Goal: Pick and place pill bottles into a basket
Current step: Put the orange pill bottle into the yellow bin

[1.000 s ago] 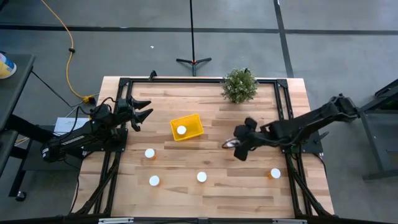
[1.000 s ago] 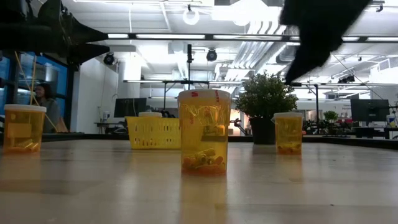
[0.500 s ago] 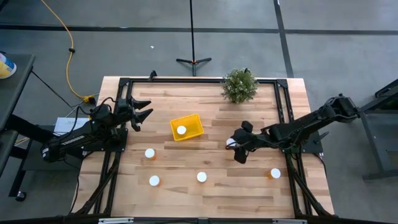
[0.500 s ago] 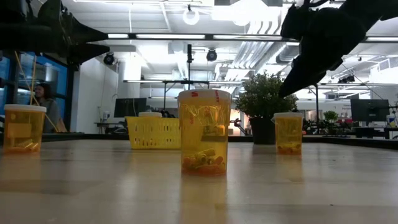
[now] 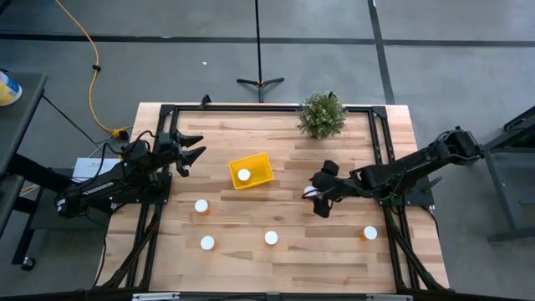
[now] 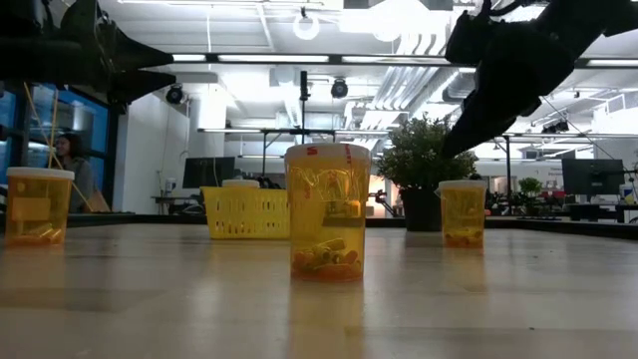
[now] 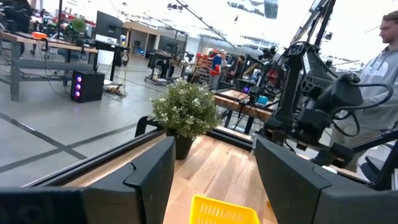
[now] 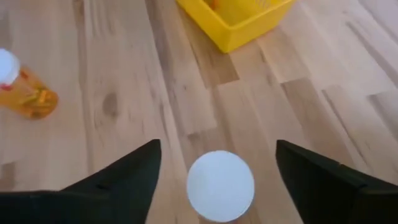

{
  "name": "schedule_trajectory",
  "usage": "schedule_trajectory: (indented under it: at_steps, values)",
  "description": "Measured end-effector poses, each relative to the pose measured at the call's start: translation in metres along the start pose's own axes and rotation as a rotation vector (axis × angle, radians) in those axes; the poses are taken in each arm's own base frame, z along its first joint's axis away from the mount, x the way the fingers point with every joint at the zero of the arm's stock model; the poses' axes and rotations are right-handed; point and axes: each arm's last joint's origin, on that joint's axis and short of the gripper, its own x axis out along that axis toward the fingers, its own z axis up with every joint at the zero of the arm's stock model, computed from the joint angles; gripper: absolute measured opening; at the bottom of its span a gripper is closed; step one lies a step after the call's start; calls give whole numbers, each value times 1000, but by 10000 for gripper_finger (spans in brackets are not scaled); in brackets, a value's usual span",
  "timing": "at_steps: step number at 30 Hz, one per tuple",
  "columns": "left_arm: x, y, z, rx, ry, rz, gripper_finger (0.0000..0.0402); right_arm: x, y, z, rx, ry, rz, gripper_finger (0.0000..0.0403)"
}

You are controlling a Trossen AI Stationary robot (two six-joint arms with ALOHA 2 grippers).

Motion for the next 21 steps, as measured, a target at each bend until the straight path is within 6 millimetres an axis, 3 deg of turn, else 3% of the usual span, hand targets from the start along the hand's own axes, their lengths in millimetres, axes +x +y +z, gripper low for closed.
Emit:
schedule_trajectory:
  at_steps: [7, 13, 21]
  values:
    - [0, 0, 0, 0, 1, 1, 259, 14, 3, -9, -14, 81, 7, 354]
    - [0, 0, 0, 0, 0, 1, 259, 28, 5, -16, 21, 154, 34, 352]
    - [0, 0, 0, 0, 0, 2, 259, 29, 4, -18, 18, 159, -13, 349]
